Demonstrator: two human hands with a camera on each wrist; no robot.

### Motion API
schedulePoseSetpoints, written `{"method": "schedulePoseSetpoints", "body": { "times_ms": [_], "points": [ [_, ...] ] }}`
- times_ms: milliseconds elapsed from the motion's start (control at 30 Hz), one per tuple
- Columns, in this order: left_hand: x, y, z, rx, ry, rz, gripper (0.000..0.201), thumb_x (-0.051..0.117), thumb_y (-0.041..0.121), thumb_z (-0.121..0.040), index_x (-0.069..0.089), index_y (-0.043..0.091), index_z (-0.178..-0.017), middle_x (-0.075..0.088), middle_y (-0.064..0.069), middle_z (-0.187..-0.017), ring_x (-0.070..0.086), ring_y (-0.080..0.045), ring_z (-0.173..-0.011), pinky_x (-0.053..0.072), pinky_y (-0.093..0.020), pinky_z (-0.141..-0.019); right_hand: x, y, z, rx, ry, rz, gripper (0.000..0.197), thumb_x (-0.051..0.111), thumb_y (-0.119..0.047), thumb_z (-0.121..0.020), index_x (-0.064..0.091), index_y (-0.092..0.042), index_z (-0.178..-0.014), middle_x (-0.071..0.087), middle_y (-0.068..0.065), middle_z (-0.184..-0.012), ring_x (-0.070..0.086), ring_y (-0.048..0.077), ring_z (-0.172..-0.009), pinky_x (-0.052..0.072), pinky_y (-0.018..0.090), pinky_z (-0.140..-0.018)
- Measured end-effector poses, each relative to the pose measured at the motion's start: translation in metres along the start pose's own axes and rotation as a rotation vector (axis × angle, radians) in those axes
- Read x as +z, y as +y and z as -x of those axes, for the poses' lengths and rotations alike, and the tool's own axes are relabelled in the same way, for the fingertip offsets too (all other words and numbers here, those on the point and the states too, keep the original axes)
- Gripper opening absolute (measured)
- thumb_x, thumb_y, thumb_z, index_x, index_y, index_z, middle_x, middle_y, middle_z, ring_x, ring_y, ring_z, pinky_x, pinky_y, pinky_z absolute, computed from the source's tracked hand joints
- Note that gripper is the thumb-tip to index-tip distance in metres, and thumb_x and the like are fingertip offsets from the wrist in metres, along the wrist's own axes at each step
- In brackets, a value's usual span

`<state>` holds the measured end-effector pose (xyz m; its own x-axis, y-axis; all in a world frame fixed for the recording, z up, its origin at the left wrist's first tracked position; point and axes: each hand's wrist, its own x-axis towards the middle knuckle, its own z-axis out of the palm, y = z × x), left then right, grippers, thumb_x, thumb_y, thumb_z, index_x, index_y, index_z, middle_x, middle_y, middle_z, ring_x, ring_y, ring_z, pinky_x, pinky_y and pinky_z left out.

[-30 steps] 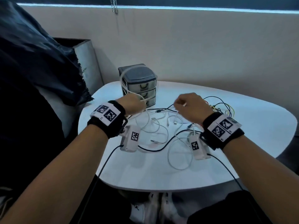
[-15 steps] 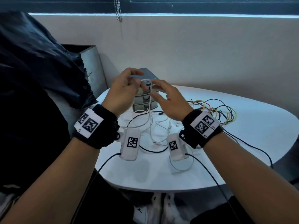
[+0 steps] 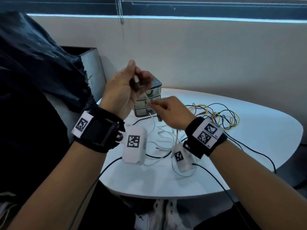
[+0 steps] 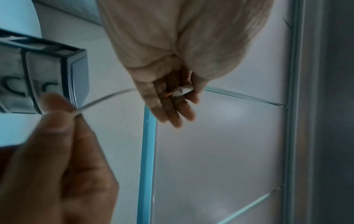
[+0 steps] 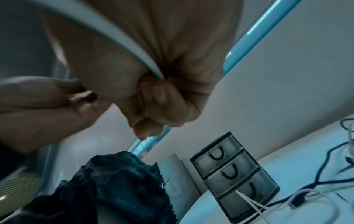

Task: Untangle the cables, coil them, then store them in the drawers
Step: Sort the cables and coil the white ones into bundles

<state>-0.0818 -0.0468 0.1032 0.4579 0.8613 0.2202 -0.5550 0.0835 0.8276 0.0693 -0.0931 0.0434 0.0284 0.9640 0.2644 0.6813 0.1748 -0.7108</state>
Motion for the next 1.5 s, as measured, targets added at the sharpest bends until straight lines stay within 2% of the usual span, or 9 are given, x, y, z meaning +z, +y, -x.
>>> {"method": "schedulePoseSetpoints", "body": {
  "times_ms": [167,367,533,633,733,933,1067,1200,1500],
  "points": [
    [-0.018,-0.015,-0.011,0.043,0.059,-0.121,0.038,0.033,0.017,-0.108,0.058,0.01,-0.081,0.074,-0.006,-0.087,0.07,-0.018,-0.096,0.053,-0.03,-0.095,-0.001,-0.01,0.019,0.007,-0.125,0.005,0.033,0.049,-0.028,-0.103,0.068,0.0,-0.103,0.057,0.008,-0.064,0.046,0.007,-0.051,0.039,0.019,-0.054],
    [-0.02,-0.032,-0.019,0.125,0.107,-0.208,0.034,0.034,0.015,-0.108,0.053,0.013,-0.08,0.07,-0.003,-0.114,0.061,-0.016,-0.122,0.044,-0.029,-0.103,-0.016,-0.033,0.031,0.063,-0.205,-0.011,0.026,0.047,-0.022,-0.104,0.068,-0.01,-0.109,0.058,0.003,-0.065,0.048,0.0,-0.038,0.032,0.009,-0.041],
    [-0.04,-0.031,-0.031,0.492,0.067,-1.224,0.029,0.039,0.018,-0.105,0.056,0.011,-0.081,0.07,0.005,-0.089,0.064,-0.017,-0.092,0.046,-0.027,-0.083,-0.039,-0.037,0.033,0.125,-0.092,-0.095,0.022,0.051,-0.024,-0.102,0.069,-0.015,-0.093,0.051,-0.006,-0.055,0.038,0.006,-0.033,0.038,0.021,-0.036],
    [-0.051,-0.033,-0.027,0.362,-0.081,-1.452,0.031,0.04,0.017,-0.105,0.054,0.012,-0.077,0.062,0.002,-0.076,0.059,-0.011,-0.069,0.043,-0.018,-0.064,-0.064,-0.038,0.026,0.057,0.102,-0.132,0.022,0.058,-0.026,-0.098,0.071,-0.019,-0.082,0.052,-0.019,-0.049,0.042,0.0,-0.042,0.036,0.015,-0.046],
    [-0.054,-0.035,-0.014,0.15,-0.16,-1.3,0.039,0.04,0.021,-0.106,0.06,0.009,-0.074,0.065,-0.003,-0.066,0.049,-0.005,-0.055,0.038,-0.02,-0.06,-0.083,-0.041,0.018,-0.065,0.232,-0.102,0.022,0.062,-0.024,-0.096,0.073,-0.016,-0.08,0.049,-0.005,-0.058,0.034,0.008,-0.053,0.029,0.019,-0.051],
    [-0.034,-0.03,0.032,-0.094,-0.349,-0.472,0.041,0.039,0.024,-0.1,0.065,0.012,-0.071,0.043,-0.001,-0.05,0.041,-0.016,-0.044,0.044,-0.028,-0.065,-0.09,-0.024,-0.006,-0.071,0.402,-0.197,0.011,0.07,-0.013,-0.09,0.072,-0.006,-0.082,0.056,-0.017,-0.053,0.044,-0.003,-0.05,0.036,0.007,-0.056],
    [-0.02,-0.013,0.046,-0.057,-0.278,-0.057,0.046,0.035,0.031,-0.1,0.063,0.02,-0.065,0.036,0.008,-0.05,0.038,-0.007,-0.039,0.05,-0.028,-0.077,-0.056,0.009,-0.01,0.029,0.304,-0.286,0.002,0.075,-0.015,-0.086,0.075,-0.016,-0.084,0.073,0.013,-0.083,0.058,0.011,-0.075,0.048,0.02,-0.076],
    [-0.022,-0.008,0.03,0.047,-0.103,0.274,0.039,0.04,0.027,-0.101,0.064,0.011,-0.074,0.053,0.004,-0.054,0.061,-0.011,-0.054,0.054,-0.032,-0.096,0.0,0.021,0.018,0.034,0.023,-0.156,0.013,0.07,-0.018,-0.091,0.078,-0.016,-0.1,0.075,-0.007,-0.087,0.059,-0.008,-0.068,0.044,0.008,-0.069],
    [-0.052,-0.058,0.003,0.17,0.17,-0.379,0.031,0.038,0.016,-0.107,0.054,0.014,-0.08,0.076,-0.005,-0.081,0.072,-0.022,-0.097,0.051,-0.024,-0.075,0.0,-0.02,0.053,-0.036,-0.243,0.063,0.018,0.059,-0.027,-0.098,0.073,-0.017,-0.091,0.059,-0.018,-0.062,0.049,0.004,-0.058,0.034,0.014,-0.057]
  ]
}}
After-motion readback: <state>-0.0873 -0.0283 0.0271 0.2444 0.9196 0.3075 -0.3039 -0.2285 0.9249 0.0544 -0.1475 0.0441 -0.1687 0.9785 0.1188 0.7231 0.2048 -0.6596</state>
